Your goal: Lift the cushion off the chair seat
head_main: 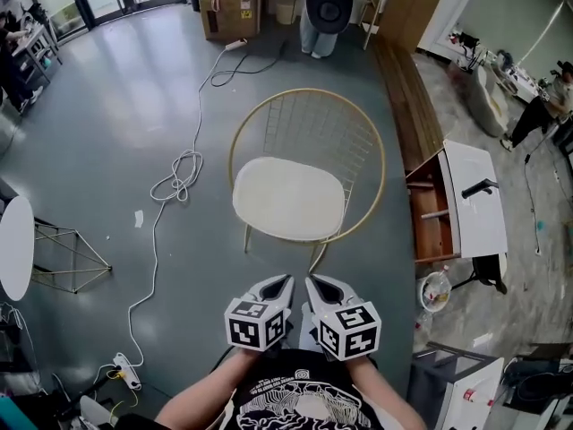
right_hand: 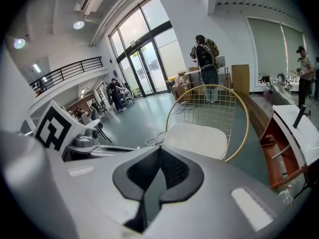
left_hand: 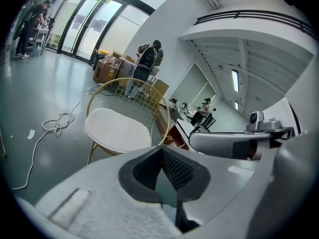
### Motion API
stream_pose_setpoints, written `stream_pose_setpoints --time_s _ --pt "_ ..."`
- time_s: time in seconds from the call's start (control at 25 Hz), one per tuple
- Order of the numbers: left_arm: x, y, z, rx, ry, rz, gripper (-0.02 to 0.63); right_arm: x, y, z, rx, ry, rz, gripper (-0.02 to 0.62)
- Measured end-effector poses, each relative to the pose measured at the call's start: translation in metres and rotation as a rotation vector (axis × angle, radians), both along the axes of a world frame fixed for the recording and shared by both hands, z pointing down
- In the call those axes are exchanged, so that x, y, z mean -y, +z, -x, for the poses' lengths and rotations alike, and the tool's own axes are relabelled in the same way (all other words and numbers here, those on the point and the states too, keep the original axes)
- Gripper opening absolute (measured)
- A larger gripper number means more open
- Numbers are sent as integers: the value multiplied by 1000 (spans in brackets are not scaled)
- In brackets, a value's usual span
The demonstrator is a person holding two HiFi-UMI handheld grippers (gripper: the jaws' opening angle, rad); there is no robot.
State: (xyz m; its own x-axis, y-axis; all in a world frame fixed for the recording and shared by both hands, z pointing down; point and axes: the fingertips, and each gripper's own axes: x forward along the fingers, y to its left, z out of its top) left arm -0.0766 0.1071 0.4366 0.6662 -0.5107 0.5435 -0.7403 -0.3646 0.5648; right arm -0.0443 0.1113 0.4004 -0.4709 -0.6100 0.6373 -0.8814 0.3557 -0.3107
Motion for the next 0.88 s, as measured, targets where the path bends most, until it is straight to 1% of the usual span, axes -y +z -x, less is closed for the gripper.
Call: stream_pose_setpoints --time_s 0.12,0.28,0.44,0.56,0.68,0.76,0.88 --pt "12 13 -4 -9 -31 30 -5 15 12 -7 16 -25 20 -2" --pt "36 31 -14 -67 -85 73 -3 45 28 -17 48 -77 46 -2" --pt "54 59 -21 -90 -164 127 -3 75 54 -22 100 -168 90 -2" --pt "62 83 -21 -107 -226 180 -3 94 76 -25 105 -242 117 -2" --pt "76 100 -19 -163 -285 202 -3 113 90 -26 131 -291 124 -2" --pt "86 110 -21 -199 -301 206 -3 124 98 -27 159 -317 126 -2" --pt "90 121 -24 -218 -306 218 -2 129 106 -29 186 -368 138 -2"
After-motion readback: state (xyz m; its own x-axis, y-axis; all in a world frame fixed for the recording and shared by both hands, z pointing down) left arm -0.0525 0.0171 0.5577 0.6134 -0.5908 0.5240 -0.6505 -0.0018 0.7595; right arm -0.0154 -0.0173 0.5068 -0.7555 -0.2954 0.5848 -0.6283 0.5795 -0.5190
